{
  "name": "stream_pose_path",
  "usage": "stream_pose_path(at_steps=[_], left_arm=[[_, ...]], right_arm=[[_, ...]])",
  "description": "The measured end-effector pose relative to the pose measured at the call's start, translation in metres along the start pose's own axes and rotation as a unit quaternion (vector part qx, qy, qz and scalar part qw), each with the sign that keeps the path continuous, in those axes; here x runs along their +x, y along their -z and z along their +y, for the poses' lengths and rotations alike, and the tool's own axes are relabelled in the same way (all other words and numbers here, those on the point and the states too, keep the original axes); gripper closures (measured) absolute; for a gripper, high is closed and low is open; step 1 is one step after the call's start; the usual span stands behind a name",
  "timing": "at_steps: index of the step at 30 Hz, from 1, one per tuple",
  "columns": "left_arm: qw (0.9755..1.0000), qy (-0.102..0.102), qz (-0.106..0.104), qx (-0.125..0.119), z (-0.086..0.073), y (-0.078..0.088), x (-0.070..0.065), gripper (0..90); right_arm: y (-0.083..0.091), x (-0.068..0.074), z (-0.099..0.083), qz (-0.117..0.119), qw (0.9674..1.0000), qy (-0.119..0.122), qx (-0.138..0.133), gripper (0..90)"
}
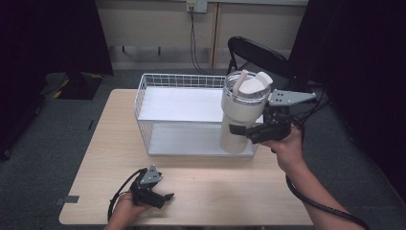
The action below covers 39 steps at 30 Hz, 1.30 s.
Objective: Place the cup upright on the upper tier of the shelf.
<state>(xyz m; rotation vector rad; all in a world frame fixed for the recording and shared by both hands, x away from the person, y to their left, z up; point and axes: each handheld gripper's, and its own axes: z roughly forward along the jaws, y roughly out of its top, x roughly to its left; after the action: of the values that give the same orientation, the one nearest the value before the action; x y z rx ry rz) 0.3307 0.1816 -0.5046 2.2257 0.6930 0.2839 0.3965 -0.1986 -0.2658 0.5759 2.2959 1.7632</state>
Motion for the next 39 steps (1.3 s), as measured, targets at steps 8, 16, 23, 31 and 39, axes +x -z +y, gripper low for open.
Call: stream_pose_path(at_steps=[8, 16, 23, 31, 39], left_arm=[[1.0, -0.001, 0.001, 0.0, 0.0, 0.0, 0.0, 9.7], [1.0, -0.002, 0.001, 0.0, 0.0, 0.0, 0.0, 9.7], [1.0, -0.001, 0.001, 0.0, 0.0, 0.0, 0.0, 9.7], [1.0, -0.001, 0.001, 0.0, 0.0, 0.0, 0.0, 9.7], [1.0, -0.001, 0.0, 0.002, 0.0, 0.001, 0.0, 9.8]], right_arm=[[-0.008, 0.0, 0.015, 0.008, 0.9999, -0.002, 0.009, 9.4], [-0.017, 0.001, 0.026, 0.008, 0.9999, 0.001, 0.013, 9.4], [-0.02, -0.002, 0.037, 0.008, 1.0, -0.004, 0.003, 9.4], [-0.027, -0.007, 0.046, -0.008, 1.0, 0.0, 0.001, 9.4], [-0.034, -0.014, 0.053, -0.021, 0.9998, -0.005, -0.004, 9.4]])
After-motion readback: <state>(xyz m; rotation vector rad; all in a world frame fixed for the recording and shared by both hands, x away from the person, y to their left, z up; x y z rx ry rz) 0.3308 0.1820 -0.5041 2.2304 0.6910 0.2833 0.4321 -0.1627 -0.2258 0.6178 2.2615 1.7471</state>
